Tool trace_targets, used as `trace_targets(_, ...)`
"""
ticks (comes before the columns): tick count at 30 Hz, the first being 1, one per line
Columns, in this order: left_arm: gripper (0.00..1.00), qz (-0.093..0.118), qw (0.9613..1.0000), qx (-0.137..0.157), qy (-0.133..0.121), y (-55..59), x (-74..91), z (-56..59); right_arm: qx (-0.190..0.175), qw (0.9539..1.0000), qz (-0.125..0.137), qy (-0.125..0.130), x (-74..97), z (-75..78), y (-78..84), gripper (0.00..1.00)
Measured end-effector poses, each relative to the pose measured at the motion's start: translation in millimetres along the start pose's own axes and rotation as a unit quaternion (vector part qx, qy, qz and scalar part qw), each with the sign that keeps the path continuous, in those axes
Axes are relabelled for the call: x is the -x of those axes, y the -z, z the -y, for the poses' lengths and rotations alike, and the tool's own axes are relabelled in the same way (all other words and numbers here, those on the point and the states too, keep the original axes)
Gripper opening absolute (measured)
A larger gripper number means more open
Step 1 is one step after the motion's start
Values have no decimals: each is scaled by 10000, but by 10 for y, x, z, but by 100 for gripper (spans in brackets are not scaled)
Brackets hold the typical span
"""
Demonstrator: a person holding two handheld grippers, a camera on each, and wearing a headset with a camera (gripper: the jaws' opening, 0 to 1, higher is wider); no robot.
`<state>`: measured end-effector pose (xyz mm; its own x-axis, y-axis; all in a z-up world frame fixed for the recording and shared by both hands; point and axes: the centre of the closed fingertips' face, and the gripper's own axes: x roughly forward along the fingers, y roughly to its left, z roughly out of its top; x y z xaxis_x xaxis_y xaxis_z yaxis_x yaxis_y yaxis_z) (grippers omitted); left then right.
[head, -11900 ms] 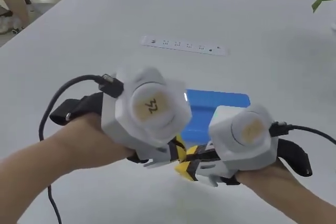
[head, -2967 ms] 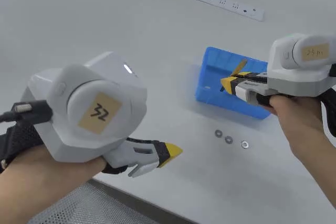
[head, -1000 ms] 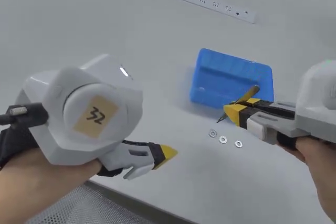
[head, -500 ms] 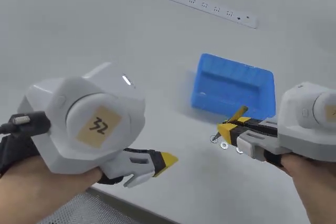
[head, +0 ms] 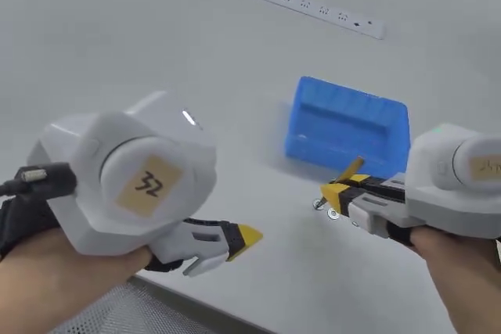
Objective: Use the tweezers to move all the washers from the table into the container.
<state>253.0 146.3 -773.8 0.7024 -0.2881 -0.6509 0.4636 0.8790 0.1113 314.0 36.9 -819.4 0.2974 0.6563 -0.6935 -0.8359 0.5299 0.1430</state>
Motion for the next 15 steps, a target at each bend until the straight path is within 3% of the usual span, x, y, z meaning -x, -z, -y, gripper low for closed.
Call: trace_targets(15,97,15,10000,-27,14,-9,5,6,159,9998,-73,49,-3,-26,6,4)
